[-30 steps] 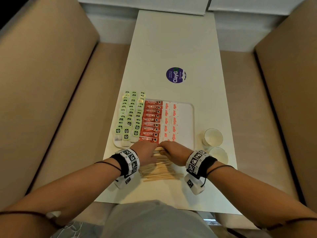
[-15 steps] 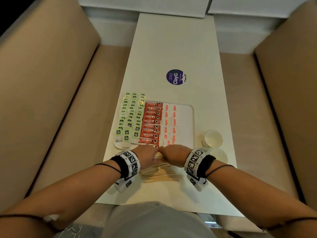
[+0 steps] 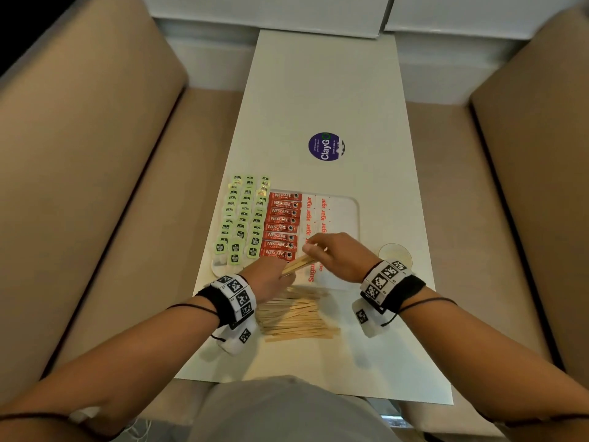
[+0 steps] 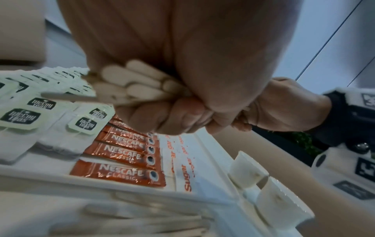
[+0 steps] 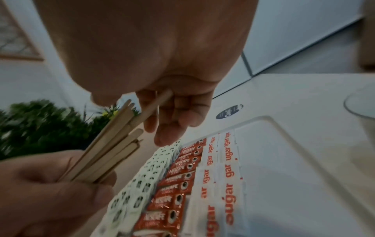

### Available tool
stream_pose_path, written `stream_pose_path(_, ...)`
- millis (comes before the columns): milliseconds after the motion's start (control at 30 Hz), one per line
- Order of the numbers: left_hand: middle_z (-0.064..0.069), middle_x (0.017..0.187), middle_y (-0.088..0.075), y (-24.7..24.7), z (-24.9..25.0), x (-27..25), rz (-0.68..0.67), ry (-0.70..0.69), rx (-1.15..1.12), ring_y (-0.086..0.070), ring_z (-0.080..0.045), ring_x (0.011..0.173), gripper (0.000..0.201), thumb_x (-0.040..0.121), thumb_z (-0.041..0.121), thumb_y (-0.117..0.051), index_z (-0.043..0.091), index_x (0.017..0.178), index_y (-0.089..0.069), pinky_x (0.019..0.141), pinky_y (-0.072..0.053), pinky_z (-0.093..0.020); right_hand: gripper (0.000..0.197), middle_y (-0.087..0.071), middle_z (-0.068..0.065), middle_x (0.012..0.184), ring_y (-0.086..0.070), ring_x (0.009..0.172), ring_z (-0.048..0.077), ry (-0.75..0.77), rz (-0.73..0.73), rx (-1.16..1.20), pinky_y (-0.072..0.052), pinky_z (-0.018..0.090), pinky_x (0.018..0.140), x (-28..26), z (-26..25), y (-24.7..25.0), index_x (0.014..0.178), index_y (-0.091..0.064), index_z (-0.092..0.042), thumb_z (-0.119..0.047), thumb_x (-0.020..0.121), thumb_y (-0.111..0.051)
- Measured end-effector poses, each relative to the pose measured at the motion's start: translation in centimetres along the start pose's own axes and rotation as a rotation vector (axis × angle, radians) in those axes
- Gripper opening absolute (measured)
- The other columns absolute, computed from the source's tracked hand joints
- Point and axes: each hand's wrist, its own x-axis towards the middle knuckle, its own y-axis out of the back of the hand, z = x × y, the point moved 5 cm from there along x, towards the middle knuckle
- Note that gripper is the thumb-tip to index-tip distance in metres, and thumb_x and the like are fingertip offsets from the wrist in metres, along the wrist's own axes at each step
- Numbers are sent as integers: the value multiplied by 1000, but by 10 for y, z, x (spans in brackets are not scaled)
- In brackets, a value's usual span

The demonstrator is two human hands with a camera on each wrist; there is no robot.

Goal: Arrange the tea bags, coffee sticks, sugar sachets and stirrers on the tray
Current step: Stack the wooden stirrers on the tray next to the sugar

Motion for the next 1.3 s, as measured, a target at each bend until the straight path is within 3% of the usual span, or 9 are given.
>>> stream_pose_path(100, -4, 78, -63, 6, 9, 3, 54, 11, -49, -58, -20, 66, 22, 97, 34, -53, 16, 88, -61, 60, -46, -30, 52, -69, -2, 84, -64, 76, 16, -32, 116, 177, -52, 37, 71, 1, -3, 4, 91, -62, -23, -62, 102, -29)
stream_pose_path(333, -2, 85, -67, 11, 18, 6, 91, 3, -115, -64, -20, 80, 19, 92, 34, -58, 18, 94, -67, 77, -56, -40, 48, -72, -1, 99, -67, 92, 15, -12, 125, 332, -54, 31, 82, 2, -21, -6, 107, -67, -15, -50, 107, -34)
stream_pose_path(567, -2, 94, -71, 15, 20, 8, 114, -7, -74, -68, -19, 86, 24, 89, 30, -64, 18, 109, -69, 80, -58, -38, 50, -69, -6, 68, -65, 63, 9, -136, 158, 256, -51, 28, 62, 0, -14, -9, 79, -68, -24, -67, 95, -48)
stream_pose_path(800, 2, 94, -66, 18, 29, 6, 161, -61, -87, -60, -12, 78, 43, 86, 33, -68, 21, 127, -62, 65, -45, -25, 34, -67, 5, 60, -50, 47, 8, -200, 180, 327, -43, 25, 50, 9, -4, -8, 66, -71, -17, -33, 95, -62)
stream_pose_path(900, 4, 96, -67, 21, 28, 4, 133, -69, -87, -63, -16, 84, 40, 83, 40, -70, 22, 119, -63, 72, -53, -32, 32, -63, -4, 55, -48, 46, 4, -183, 206, 342, -40, 19, 48, 8, -5, -1, 66, -72, -17, -32, 94, -64)
stream_pose_path(1033, 0, 80, -67, 31, 19, -1, 79, -51, -191, -66, -17, 64, 24, 80, 39, -78, 23, 93, -66, 59, -55, -34, 36, -59, -7, 51, -47, 44, 7, -195, 264, 367, -39, 16, 46, 5, 2, 11, 64, -70, -18, -35, 96, -64)
stream_pose_path(1133, 1, 79, -70, 34, 10, -5, 9, -23, -399, -65, -11, 55, 29, 77, 42, -83, 27, 95, -66, 52, -53, -25, 35, -60, -8, 52, -48, 47, 7, -197, 308, 356, -39, 16, 47, 2, 5, 20, 66, -71, -21, -36, 96, -65)
stream_pose_path(1200, 1, 80, -72, 38, 10, -8, 26, 9, -547, -64, -10, 55, 37, 80, 48, -79, 23, 105, -67, 51, -49, -24, 33, -62, -6, 56, -49, 49, 6, -190, 350, 365, -40, 16, 49, 1, 6, 26, 68, -72, -20, -37, 96, -65)
stream_pose_path(1300, -4, 75, -68, 39, 9, -7, 84, 154, -824, -57, -15, 51, 67, 89, 72, -43, 12, 107, -67, 44, -43, -23, 36, -66, -1, 60, -52, 51, 9, -180, 385, 394, -42, 21, 51, 0, 3, 25, 70, -73, -19, -42, 96, -65)
